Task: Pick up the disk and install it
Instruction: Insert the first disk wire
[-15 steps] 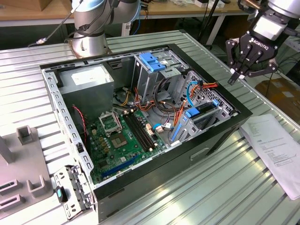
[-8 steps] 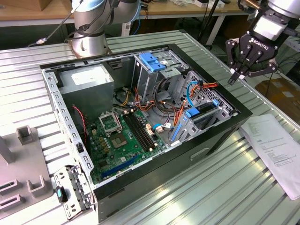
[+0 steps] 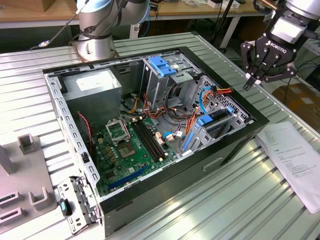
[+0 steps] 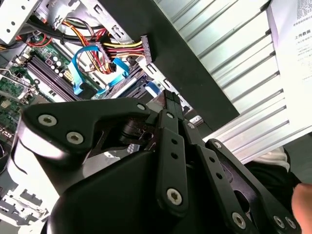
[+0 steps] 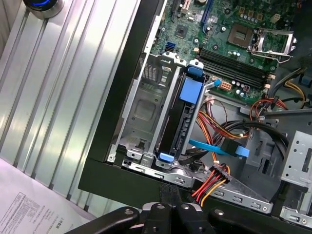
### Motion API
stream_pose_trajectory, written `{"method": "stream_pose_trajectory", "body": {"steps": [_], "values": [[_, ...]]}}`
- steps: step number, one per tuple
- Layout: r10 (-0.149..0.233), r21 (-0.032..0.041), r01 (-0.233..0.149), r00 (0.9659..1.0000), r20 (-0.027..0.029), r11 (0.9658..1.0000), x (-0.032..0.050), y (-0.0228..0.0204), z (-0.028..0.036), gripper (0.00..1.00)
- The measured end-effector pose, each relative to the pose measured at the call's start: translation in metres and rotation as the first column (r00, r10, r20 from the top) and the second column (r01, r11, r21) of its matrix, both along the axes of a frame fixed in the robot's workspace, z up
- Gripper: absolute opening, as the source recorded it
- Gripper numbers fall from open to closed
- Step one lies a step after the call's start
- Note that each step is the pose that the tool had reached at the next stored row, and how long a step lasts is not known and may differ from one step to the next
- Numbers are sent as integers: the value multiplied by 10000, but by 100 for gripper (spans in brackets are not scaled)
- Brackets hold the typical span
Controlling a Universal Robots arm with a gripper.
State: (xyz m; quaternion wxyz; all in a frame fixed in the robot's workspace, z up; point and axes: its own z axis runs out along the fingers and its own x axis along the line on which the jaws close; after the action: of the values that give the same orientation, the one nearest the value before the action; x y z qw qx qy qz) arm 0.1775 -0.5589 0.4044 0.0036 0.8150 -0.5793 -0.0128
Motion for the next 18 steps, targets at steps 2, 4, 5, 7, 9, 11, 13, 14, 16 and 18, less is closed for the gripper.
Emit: {"method": "stream_pose_trajectory", "body": {"steps": [2,4,5,7,9,11,13,14,16,18], "values": [[212,0,-212,9998,0,9998,0,0,0,11],[561,1,-561,9984,0,9984,0,-1,-2,11],[713,1,-713,9975,0,9975,0,-1,-2,11],[1156,2,-1156,9933,0,9933,0,-1,-7,11],[1662,-1,-1662,9861,1,9861,0,-1,-13,11],[1760,0,-1760,9844,1,9844,0,-8,-14,11],[1761,0,-1761,9844,1,9844,0,-8,-14,11],[1760,0,-1760,9844,1,9844,0,-8,-14,11],[1775,0,-1775,9841,2,9841,0,-8,-14,11],[1930,-13,-1930,9812,2,9812,0,-7,-17,11]]}}
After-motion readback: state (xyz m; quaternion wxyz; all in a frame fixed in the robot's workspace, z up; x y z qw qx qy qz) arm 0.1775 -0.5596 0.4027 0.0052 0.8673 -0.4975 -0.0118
